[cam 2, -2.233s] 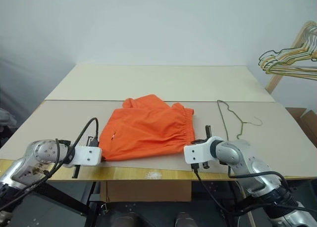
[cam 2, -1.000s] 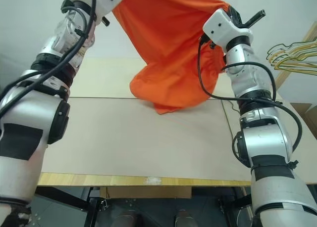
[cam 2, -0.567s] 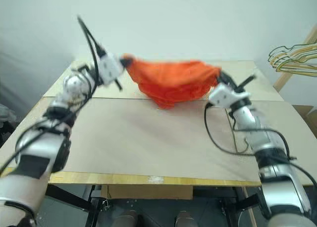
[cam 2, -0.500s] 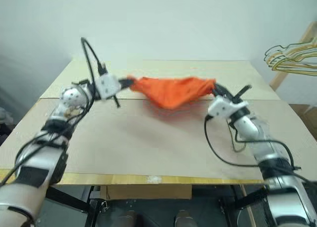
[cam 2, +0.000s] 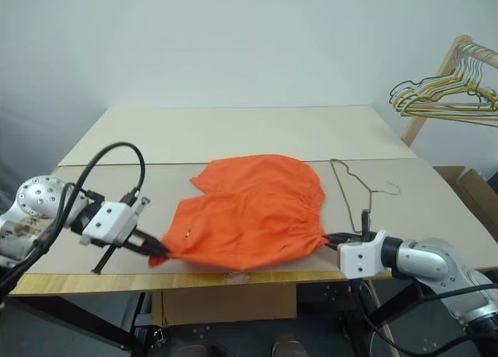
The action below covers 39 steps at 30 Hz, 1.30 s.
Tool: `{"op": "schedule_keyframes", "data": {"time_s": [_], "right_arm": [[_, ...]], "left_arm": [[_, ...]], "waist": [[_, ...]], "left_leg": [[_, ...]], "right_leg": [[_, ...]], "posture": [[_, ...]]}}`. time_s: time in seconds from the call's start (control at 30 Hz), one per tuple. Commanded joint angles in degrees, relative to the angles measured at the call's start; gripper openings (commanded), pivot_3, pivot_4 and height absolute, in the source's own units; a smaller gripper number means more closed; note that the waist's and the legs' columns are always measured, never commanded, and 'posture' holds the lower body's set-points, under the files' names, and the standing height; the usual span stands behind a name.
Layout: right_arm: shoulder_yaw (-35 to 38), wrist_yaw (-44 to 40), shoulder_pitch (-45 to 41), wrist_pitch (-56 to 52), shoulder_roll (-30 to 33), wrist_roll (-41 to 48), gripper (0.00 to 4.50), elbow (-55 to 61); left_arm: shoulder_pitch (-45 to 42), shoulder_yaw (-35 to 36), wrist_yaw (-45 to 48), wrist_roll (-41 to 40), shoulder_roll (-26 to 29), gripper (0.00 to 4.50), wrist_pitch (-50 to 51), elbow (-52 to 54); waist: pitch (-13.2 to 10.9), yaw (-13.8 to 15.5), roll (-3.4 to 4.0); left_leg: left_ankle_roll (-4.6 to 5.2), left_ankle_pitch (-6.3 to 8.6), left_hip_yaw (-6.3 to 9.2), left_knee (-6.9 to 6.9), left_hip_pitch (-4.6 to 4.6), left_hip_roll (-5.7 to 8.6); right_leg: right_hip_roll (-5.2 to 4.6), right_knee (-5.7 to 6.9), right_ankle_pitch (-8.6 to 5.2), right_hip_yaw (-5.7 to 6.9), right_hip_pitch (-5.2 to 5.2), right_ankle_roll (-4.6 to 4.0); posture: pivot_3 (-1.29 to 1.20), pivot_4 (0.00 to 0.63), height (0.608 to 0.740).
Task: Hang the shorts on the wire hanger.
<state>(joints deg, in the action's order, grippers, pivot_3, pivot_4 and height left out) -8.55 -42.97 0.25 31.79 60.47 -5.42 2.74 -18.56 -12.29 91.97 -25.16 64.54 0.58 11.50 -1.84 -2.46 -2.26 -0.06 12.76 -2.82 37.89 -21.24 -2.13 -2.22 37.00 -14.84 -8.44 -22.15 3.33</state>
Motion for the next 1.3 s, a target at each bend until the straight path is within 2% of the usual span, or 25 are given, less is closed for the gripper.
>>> {"op": "schedule_keyframes", "data": {"time_s": [0.03, 0.17, 0.27, 0.37, 0.43, 0.5, 0.53, 0.6, 0.7, 0.73, 0.8, 0.9, 1.03, 1.17, 1.2, 1.3], "right_arm": [[2.23, -1.04, 0.71, -1.43, 1.20, -1.90, 0.00, 2.60], [3.22, -0.83, 0.67, -4.84, -0.53, -1.46, 0.00, 4.11], [4.10, -1.44, -0.55, -8.98, -1.94, 1.03, 0.00, 5.54], [4.62, 0.54, -12.41, -16.26, -6.83, 2.06, 0.00, 2.22], [3.90, 4.97, -24.64, -19.21, -11.55, -1.77, 0.00, -4.82], [2.40, 13.04, -39.17, -21.18, -16.67, -7.60, 0.00, -17.05], [1.84, 16.20, -44.00, -21.28, -18.38, -9.74, 0.00, -22.05], [1.03, 31.01, -56.61, -21.38, -22.55, -15.62, 0.00, -36.18], [2.69, 51.23, -69.98, -17.73, -26.51, -18.50, 0.00, -51.16], [3.44, 56.06, -72.43, -14.77, -27.14, -18.39, 0.00, -53.85], [4.13, 62.86, -75.23, -9.35, -27.63, -18.16, 0.00, -57.13], [4.03, 68.28, -75.45, -4.01, -27.29, -17.97, 0.00, -58.59], [2.10, 66.61, -69.10, -0.49, -25.61, -18.56, 0.00, -58.97], [0.04, 62.57, -58.36, 4.66, -22.76, -19.86, 0.00, -54.86], [-0.47, 60.76, -55.86, 6.03, -22.22, -19.92, 0.00, -53.73], [-2.63, 52.52, -48.40, 11.47, -20.45, -19.06, 0.00, -49.41]], "left_arm": [[3.07, 1.98, 0.14, -2.08, 1.53, 0.01, 2.04, 5.15], [4.49, 2.06, -2.34, -0.10, -1.08, 0.01, 2.54, 5.66], [1.34, 1.64, -5.47, 3.60, -4.55, 0.01, 1.54, 2.03], [-13.36, -0.09, -13.32, 12.20, -13.79, 0.01, -1.40, -13.73], [-27.42, -1.18, -25.06, 20.81, -21.35, 0.01, -4.20, -30.74], [-44.99, -2.34, -44.84, 29.89, -28.73, 0.01, -5.85, -52.70], [-50.85, -2.76, -51.98, 32.78, -30.99, 0.01, -7.15, -60.66], [-63.80, -2.62, -72.79, 37.50, -34.91, 0.01, -6.61, -75.21], [-75.62, -3.06, -98.47, 43.41, -36.07, 0.01, -9.41, -84.84], [-78.19, -2.40, -104.10, 44.11, -36.08, 0.01, -10.48, -86.08], [-81.71, -2.20, -112.21, 46.04, -35.84, 0.01, -13.44, -87.34], [-84.36, -4.43, -121.16, 50.72, -35.18, 0.01, -20.71, -87.45], [-80.10, -3.19, -112.59, 49.74, -36.94, 0.01, -29.58, -87.37], [-69.06, -0.47, -92.32, 43.89, -38.12, 0.01, -42.09, -84.98], [-66.00, 0.37, -86.77, 41.84, -38.13, 0.01, -45.08, -83.84], [-56.07, 3.11, -65.74, 31.81, -38.10, 0.01, -48.60, -77.31]], "waist": [[0.00, 0.06, 0.00], [-0.01, 0.24, -0.02], [-0.02, 0.41, -0.03], [-0.10, 0.94, -0.16], [-0.21, 1.37, -0.28], [-0.23, 1.57, -0.37], [-0.26, 1.64, -0.39], [-0.24, 1.48, -0.40], [-0.19, 1.64, -0.37], [-0.18, 1.75, -0.35], [-0.17, 1.86, -0.35], [-0.17, 2.20, -0.35], [-0.16, 3.16, -0.32], [-0.10, 3.59, -0.17], [-0.10, 3.47, -0.17], [-0.10, 2.63, -0.17]], "left_leg": [[0.01, 0.01, 0.00, 0.00, 0.00, -0.01], [0.01, 0.00, -0.02, 0.00, 0.02, 0.01], [0.01, 0.00, -0.01, 0.00, 0.02, 0.01], [0.03, -0.02, 0.01, 0.07, 0.04, 0.06], [0.18, -0.12, 0.09, 0.17, 0.13, 0.12], [0.31, -0.25, 0.20, 0.19, -0.10, 0.16], [0.31, -0.25, 0.25, 0.20, -0.09, 0.17], [0.31, -0.24, 0.32, 0.11, -0.63, 0.19], [0.04, 0.06, 0.33, -0.04, -1.73, 0.26], [0.01, 0.06, 0.35, -0.11, -2.17, 0.27], [-0.19, 0.00, 0.36, -0.50, -2.55, 0.25], [-1.08, -0.24, 0.33, -1.05, -3.03, 0.33], [-1.13, -0.04, 0.16, -1.05, -3.09, 0.53], [-0.79, 0.08, 0.10, -0.99, -2.49, 0.70], [-0.41, 0.30, 0.09, -0.97, -2.22, 0.80], [-0.19, 0.19, 0.13, -0.84, -2.08, 0.92]], "right_leg": [[0.00, 0.00, -0.01, 0.00, -0.01, 0.00], [-0.03, 0.00, -0.01, 0.01, -0.02, 0.00], [-0.03, 0.00, -0.01, 0.02, -0.03, 0.00], [-0.02, 0.03, 0.04, 0.06, -0.01, 0.03], [0.03, 0.02, 0.21, 0.09, 0.13, 0.05], [0.07, -0.18, 0.52, 0.09, 0.02, 0.13], [0.08, -0.17, 0.58, 0.11, 0.04, 0.25], [0.07, -0.31, 0.82, 0.14, -0.41, 0.44], [-0.08, -0.03, 0.77, 0.08, -1.85, 0.09], [-0.08, 0.16, 0.68, 0.08, -2.29, 0.03], [-0.10, 0.28, 0.64, 0.14, -2.88, -0.03], [-0.32, 0.26, 0.64, 0.47, -3.65, -0.02], [-0.82, 0.00, 0.64, 1.66, -3.64, -0.03], [-1.08, -1.04, 0.65, 2.03, -2.32, -0.01], [-1.16, -1.24, 0.65, 2.03, -2.07, 0.01], [-1.21, -1.07, 0.76, 1.89, -1.99, 0.13]], "posture": [[0.07, 0.000, 0.740], [0.07, 0.000, 0.740], [0.07, 0.000, 0.740], [0.07, 0.000, 0.740], [0.06, 0.000, 0.740], [0.06, 0.000, 0.740], [0.06, 0.000, 0.740], [0.07, 0.000, 0.740], [0.07, 0.000, 0.740], [0.07, 0.000, 0.740], [0.07, 0.000, 0.740], [0.06, 0.000, 0.740], [0.07, 0.000, 0.740], [0.07, 0.000, 0.740], [0.07, 0.000, 0.740], [0.08, 0.000, 0.740]]}}
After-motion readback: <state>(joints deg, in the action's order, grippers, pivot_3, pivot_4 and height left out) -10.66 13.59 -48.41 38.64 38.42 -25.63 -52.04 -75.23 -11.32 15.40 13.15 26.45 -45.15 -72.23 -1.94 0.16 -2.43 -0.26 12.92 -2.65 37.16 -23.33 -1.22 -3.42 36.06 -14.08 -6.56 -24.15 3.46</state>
